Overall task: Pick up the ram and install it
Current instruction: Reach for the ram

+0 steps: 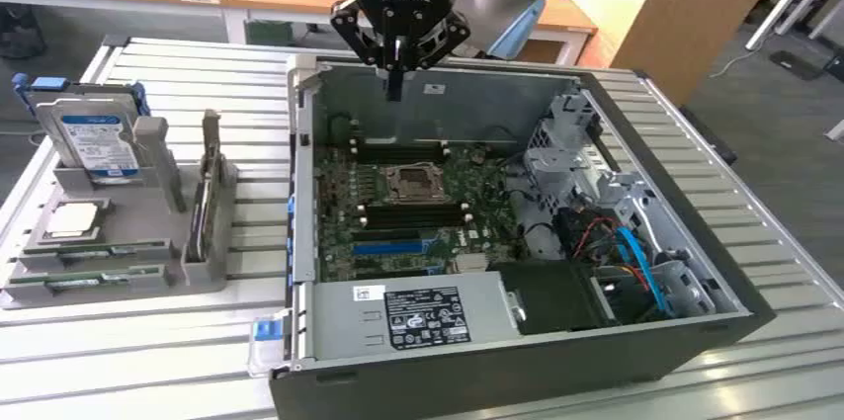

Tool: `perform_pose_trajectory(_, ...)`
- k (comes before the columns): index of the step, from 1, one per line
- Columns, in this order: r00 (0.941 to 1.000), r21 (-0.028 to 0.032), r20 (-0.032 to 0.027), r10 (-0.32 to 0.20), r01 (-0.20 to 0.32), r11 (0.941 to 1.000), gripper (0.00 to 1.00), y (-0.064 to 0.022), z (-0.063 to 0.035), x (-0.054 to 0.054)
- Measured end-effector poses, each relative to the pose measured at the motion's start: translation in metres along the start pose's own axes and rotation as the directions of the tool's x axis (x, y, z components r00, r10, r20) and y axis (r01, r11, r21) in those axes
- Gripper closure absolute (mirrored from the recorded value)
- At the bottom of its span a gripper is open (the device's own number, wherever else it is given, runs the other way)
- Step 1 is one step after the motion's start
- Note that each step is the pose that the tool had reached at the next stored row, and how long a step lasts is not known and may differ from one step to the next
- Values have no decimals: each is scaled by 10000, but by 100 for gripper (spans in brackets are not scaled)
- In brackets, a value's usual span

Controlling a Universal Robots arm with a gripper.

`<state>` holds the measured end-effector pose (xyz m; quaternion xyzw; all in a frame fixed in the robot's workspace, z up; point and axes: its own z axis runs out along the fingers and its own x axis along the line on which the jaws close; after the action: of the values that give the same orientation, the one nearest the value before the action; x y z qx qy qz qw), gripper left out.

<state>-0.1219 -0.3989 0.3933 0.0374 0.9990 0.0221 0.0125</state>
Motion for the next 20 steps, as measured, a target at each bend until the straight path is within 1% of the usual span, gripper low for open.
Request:
perform_pose_trajectory(13,10000,-2,2,1,-1,10000,89,0,2,8)
perform_pose_trajectory(16,10000,0,0,1,-1,10000,89,-4,1,47)
perform_pose_trajectory(20,10000,0,1,0,0,10000,89,-10,2,141)
